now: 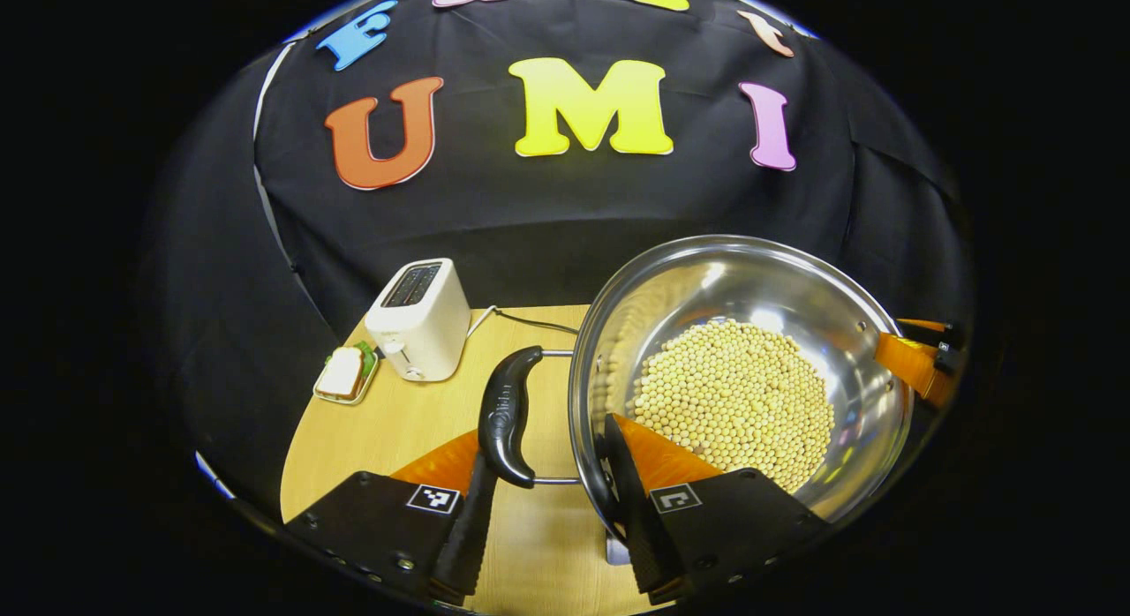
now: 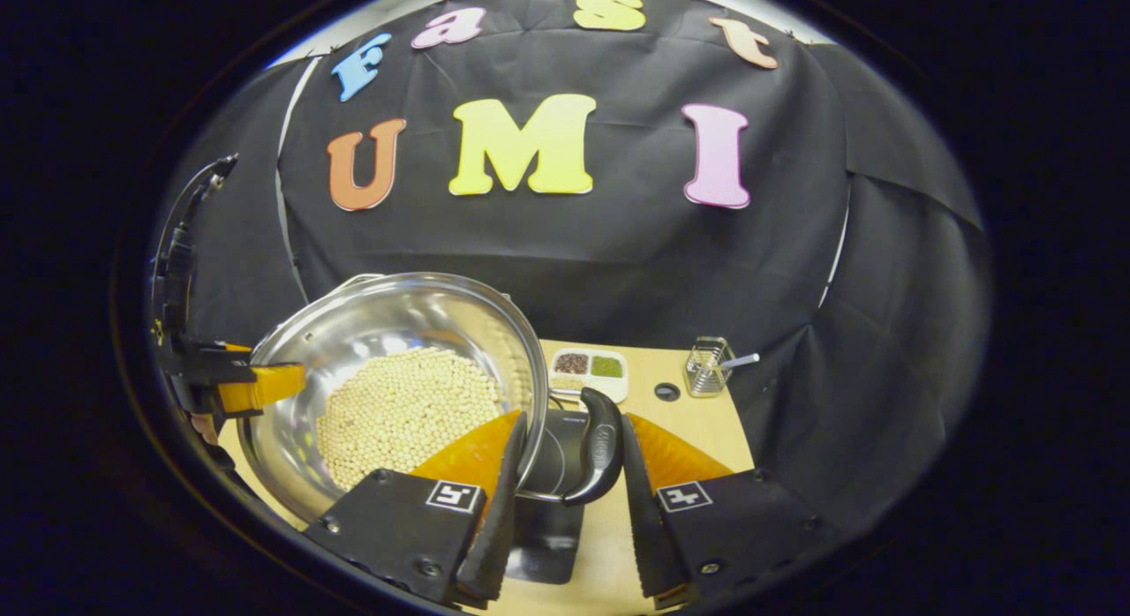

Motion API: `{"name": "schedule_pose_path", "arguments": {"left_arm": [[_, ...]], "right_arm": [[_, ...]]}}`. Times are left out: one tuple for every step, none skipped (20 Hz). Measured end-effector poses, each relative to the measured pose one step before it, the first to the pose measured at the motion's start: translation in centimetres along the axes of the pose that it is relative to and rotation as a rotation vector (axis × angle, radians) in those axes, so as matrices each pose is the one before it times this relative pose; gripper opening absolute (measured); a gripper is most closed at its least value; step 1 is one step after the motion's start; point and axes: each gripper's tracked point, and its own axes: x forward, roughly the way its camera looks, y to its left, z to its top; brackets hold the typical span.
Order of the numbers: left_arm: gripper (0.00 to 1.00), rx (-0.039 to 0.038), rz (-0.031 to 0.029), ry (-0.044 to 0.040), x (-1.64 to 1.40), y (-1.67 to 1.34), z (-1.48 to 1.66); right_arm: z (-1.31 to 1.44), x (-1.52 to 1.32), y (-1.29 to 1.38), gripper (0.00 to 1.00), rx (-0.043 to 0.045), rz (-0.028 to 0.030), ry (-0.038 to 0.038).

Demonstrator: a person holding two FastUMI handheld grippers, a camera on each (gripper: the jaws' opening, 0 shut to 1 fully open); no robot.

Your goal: First push the handle of the pot to place it horizontally, then grasp the pot with both hands and set it on the induction cooktop.

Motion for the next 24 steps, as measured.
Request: {"name": "schedule_pose_path", "arguments": {"left_arm": [[0.63,0.00447,0.00107,-0.00282,-0.155,0.092,-0.016],[0.63,0.00952,0.00279,-0.00121,0.048,0.013,0.161],[0.63,0.00866,0.00385,-0.00552,0.105,0.038,0.049],[0.63,0.00133,0.00138,0.00198,-0.02,-0.077,-0.282],[0.63,0.00308,-0.00208,0.0073,0.098,-0.083,-0.236],[0.63,-0.00161,-0.00296,0.005,0.25,-0.145,-0.122],[0.63,0.00146,-0.00262,0.00317,0.294,-0.179,-0.189],[0.63,0.0043,-0.00074,0.00178,0.268,-0.167,-0.036],[0.63,0.00522,-0.0014,0.00207,0.321,-0.038,-0.086],[0.63,0.00145,-0.00115,0.00388,0.186,-0.073,-0.119],[0.63,0.00717,-0.00356,0.00518,0.334,-0.083,-0.223],[0.63,0.00501,-0.00427,0.00496,0.184,-0.137,-0.121],[0.63,-0.00143,-0.00259,0.00927,0.2,-0.046,-0.201],[0.63,0.00046,-0.00046,0.00507,0.131,-0.087,-0.231],[0.63,0.00076,0.00156,0.00068,0.153,0.014,-0.067],[0.63,-0.00363,0.00169,0.00272,0.291,-0.07,-0.164],[0.64,0.00061,0.00078,0.00085,0.196,-0.117,-0.056],[0.64,-0.00409,-0.00032,0.00249,0.116,-0.018,-0.117],[0.64,-0.00894,-0.00337,0.00307,0.135,-0.079,-0.127],[0.64,-0.01037,-0.00409,0.00777,0.03,-0.066,-0.169],[0.64,-0.01175,-0.00328,0.00349,-0.048,-0.006,-0.159],[0.64,-0.00721,-0.00163,0.00276,0.091,-0.047,-0.175],[0.64,-0.00349,-0.0012,0.00564,0.09,-0.029,-0.101],[0.64,0.00263,-0.002,0.00874,0.113,-0.11,-0.082]], "right_arm": [[-0.546,0.355,-0.602,0.59,0.00315,-0.0018,0.01105],[-0.392,0.366,-0.482,0.59,0.00539,0.00028,0.00668],[-0.337,0.594,-0.363,0.57,0.00733,-0.00073,0.00817],[-0.483,0.427,-0.451,0.59,0.00202,0.00016,0.00679],[-0.339,0.533,-0.347,0.57,0.00105,0.00064,0.00145],[-0.401,0.599,-0.284,0.59,0.00706,0.00005,0.00366],[-0.427,0.628,-0.164,0.59,0.01371,-0.00221,0.00011],[-0.505,0.648,-0.2,0.59,0.01116,-0.00272,0.00516],[-0.748,0.767,-0.205,0.59,0.00662,-0.00227,0.00289],[-0.646,0.765,-0.213,0.59,0.00438,-0.0043,0.00385],[-0.634,0.71,-0.192,0.59,0.00197,-0.005,0.00076],[-0.464,0.754,-0.128,0.56,0.00151,-0.00417,0.0023],[-0.536,0.739,-0.06,0.56,0.00387,-0.00226,0.00142],[-0.451,0.766,0.082,0.59,0.0013,0.00006,0.00455],[-0.532,0.751,-0.007,0.59,0.00285,0.0008,0.00324],[-0.299,0.591,0.063,0.57,0.00308,0.00069,0.00114],[-0.411,0.607,0.045,0.56,-0.00133,-0.00044,0.00308],[-0.163,0.571,0.091,0.56,0.0034,-0.00237,-0.00135],[-0.298,0.509,-0.021,0.59,-0.0028,-0.00373,-0.00139],[-0.023,0.365,-0.001,0.59,0.00019,-0.00456,-0.0077],[-0.065,0.51,0.036,0.59,-0.00367,-0.00358,-0.00368],[-0.15,0.367,0.067,0.56,-0.00132,-0.00119,-0.00127],[-0.311,0.377,0.124,0.59,0.0028,0.00015,0.0064],[-0.309,0.412,0.089,0.56,0.00392,0.0016,0.00695]]}}
